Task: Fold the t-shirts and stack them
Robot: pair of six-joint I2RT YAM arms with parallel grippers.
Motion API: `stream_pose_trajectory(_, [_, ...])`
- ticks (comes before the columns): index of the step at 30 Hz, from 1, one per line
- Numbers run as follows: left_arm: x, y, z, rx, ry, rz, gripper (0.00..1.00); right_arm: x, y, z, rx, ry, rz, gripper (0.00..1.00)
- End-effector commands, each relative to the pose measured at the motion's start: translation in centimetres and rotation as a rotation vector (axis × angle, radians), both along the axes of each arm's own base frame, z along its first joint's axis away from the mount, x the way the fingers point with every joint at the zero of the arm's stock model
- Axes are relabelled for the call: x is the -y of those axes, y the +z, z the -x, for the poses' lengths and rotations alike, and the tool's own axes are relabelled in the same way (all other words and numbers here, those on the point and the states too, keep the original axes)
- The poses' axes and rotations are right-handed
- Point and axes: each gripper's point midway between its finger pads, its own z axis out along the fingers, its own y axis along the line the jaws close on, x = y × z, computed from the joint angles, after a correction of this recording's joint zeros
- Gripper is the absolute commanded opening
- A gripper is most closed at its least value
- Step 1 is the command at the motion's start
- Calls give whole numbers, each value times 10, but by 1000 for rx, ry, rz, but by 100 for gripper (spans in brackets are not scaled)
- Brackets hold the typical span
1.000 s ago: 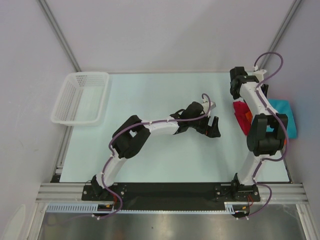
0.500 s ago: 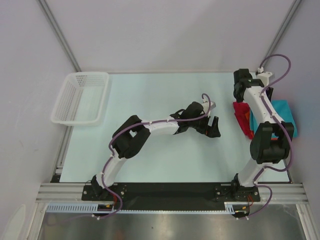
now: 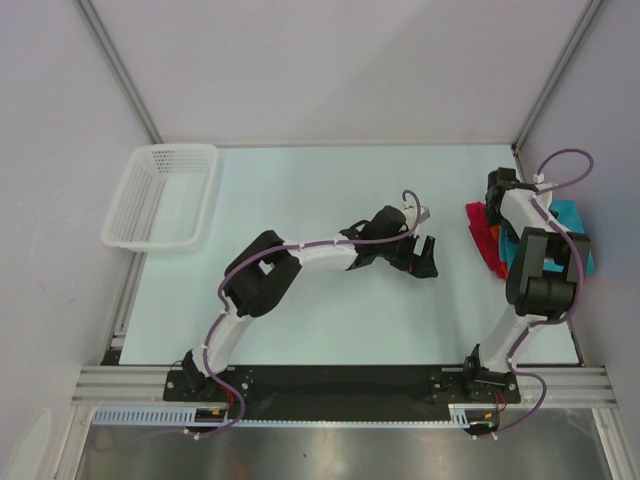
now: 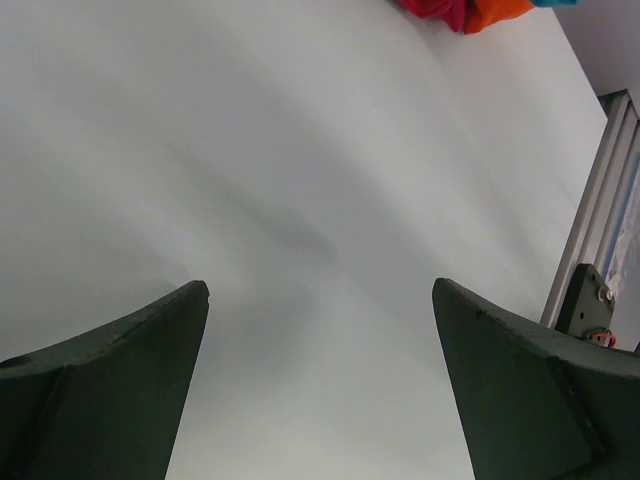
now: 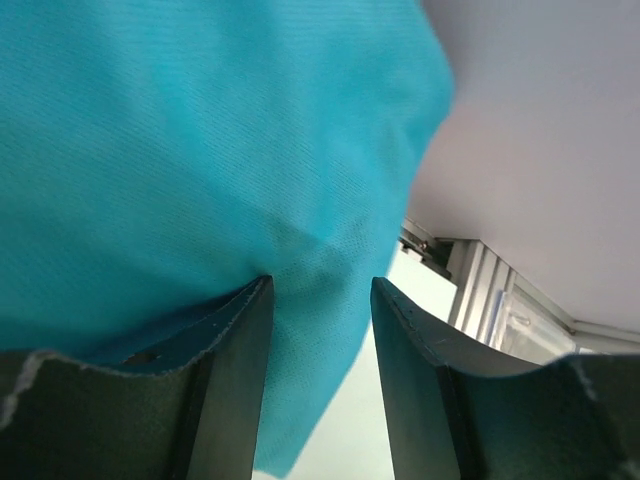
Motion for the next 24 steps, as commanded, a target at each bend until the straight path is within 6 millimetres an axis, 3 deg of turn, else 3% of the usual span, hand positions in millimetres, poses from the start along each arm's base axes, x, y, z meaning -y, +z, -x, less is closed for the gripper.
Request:
stream_pose_trajectory(1, [-6, 24, -4, 53, -1, 17, 99, 3, -25, -23, 19, 2, -21, 49])
stream_pose_trajectory(6, [-8, 18, -6, 53, 3, -9, 99, 3, -45, -40, 5, 23, -50, 48])
stream_pose_trajectory(12, [-8, 15, -8, 57, 4, -26, 100, 8, -37, -40, 14, -2, -25, 47])
stream_pose_trajectory(20, [-6, 18, -7, 57, -4, -23, 100, 13, 49, -35, 219, -17, 59, 45])
stream_pose_trajectory(24, [-7, 21, -7, 66, -5, -23, 99, 12, 74, -28, 276, -24, 89, 44])
